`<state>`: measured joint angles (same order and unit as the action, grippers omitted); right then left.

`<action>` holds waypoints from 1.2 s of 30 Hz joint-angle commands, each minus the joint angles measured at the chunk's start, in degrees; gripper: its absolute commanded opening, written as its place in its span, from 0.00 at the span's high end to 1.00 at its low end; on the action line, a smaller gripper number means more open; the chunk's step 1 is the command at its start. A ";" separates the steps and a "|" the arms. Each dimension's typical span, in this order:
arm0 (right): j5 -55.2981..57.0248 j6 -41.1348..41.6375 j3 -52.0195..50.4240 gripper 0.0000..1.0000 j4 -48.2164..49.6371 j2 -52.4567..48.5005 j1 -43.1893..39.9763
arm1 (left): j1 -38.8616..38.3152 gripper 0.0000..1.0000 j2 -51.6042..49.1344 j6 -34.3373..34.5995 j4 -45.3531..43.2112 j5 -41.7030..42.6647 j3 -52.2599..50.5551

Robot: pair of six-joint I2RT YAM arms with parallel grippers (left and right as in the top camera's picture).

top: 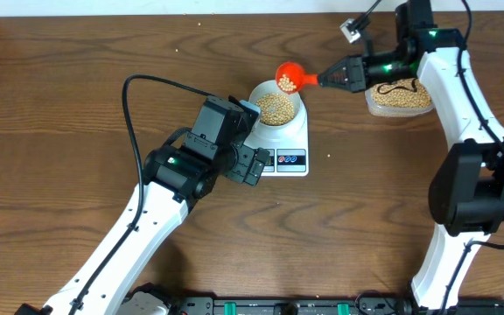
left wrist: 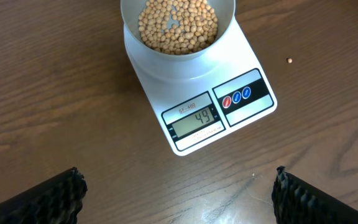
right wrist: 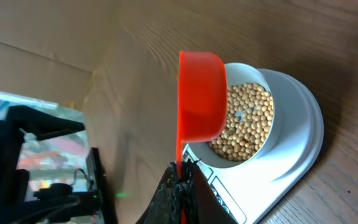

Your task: Scoop item into bowl and weigh 50g on scale

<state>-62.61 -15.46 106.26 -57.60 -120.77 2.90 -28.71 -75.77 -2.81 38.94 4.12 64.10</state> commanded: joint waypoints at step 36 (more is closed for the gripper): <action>11.93 -5.38 -0.24 0.99 -3.06 2.08 4.09 | 0.20 0.02 -0.44 0.11 0.09 -0.72 -0.02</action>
<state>-53.69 -19.84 106.10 -60.51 -120.77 6.52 -28.71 -75.77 -2.81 38.96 4.12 64.10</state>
